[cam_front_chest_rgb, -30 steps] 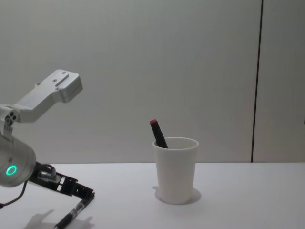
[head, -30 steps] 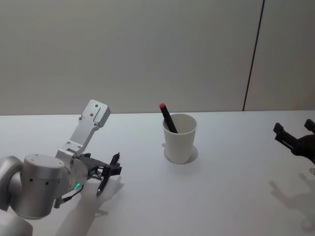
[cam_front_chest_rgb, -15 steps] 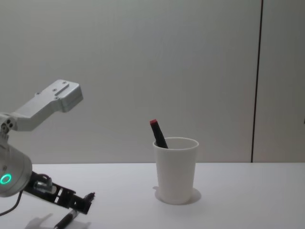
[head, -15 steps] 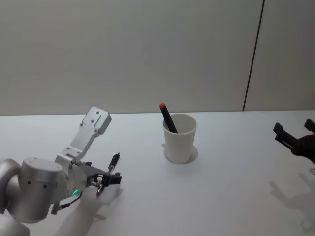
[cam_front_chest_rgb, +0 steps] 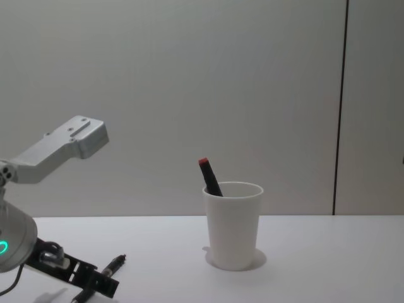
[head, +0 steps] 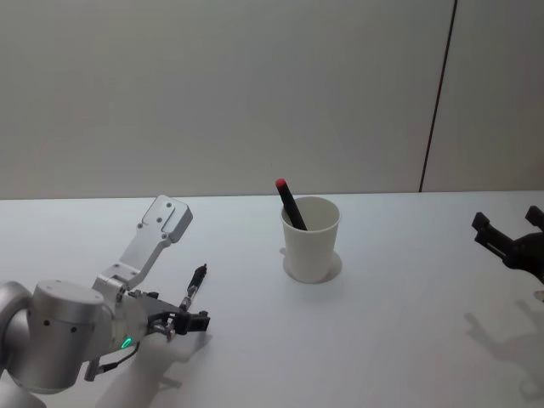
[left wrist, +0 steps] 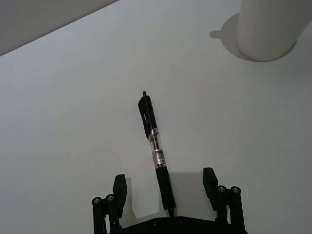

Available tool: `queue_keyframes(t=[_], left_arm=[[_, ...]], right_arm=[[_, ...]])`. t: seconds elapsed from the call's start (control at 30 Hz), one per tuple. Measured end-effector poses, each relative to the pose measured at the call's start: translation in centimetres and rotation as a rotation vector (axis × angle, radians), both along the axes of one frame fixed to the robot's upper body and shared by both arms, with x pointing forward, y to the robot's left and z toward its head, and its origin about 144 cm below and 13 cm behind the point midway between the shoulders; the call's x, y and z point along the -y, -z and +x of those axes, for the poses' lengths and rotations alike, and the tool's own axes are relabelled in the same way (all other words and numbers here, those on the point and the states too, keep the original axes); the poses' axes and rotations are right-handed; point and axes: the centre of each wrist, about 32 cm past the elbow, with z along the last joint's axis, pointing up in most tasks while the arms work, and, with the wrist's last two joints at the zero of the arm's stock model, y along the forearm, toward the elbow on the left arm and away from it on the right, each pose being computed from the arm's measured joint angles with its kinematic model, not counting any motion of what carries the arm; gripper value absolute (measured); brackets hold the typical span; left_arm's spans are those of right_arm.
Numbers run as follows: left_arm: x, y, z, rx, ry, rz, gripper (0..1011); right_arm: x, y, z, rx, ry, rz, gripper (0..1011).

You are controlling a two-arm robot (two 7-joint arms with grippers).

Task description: Place the pen into the pen holder.

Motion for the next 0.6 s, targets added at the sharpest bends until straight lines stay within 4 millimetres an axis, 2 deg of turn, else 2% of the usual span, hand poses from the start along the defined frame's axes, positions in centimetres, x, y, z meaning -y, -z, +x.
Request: queue_keyframes(t=[0.6], left_arm=[[-0.62, 0.52, 0.44, 0.003, -0.014, -0.060, 1003]], right_arm=[[0.00, 0.00, 0.00, 0.000, 0.000, 0.000, 1002]])
